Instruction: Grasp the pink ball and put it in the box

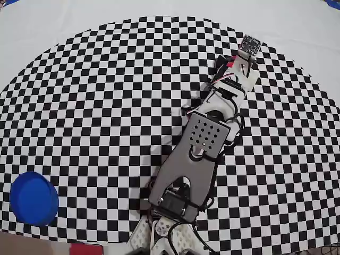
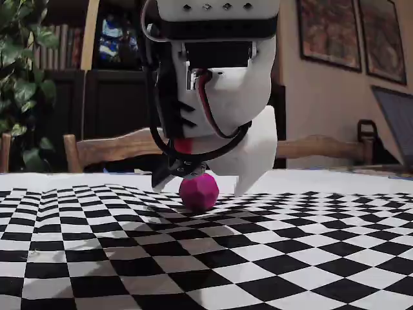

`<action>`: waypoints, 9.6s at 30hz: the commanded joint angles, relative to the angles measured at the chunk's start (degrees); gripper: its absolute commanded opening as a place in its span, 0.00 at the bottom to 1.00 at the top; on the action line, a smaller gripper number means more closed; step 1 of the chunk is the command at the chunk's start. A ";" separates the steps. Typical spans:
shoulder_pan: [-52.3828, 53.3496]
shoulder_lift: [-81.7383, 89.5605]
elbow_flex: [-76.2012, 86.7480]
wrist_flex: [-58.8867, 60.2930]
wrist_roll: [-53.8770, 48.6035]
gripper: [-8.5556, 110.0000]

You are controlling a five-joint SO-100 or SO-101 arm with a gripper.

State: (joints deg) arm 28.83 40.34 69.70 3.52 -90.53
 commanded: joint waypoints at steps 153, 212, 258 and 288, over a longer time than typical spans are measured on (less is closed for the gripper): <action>2.20 73.74 55.02 1.93 0.26 0.07; -9.93 93.60 70.22 1.93 0.26 0.07; -47.55 95.89 74.79 1.58 0.26 0.07; -70.14 95.89 76.46 1.58 0.26 0.07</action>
State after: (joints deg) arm -39.81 134.12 146.43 5.27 -90.53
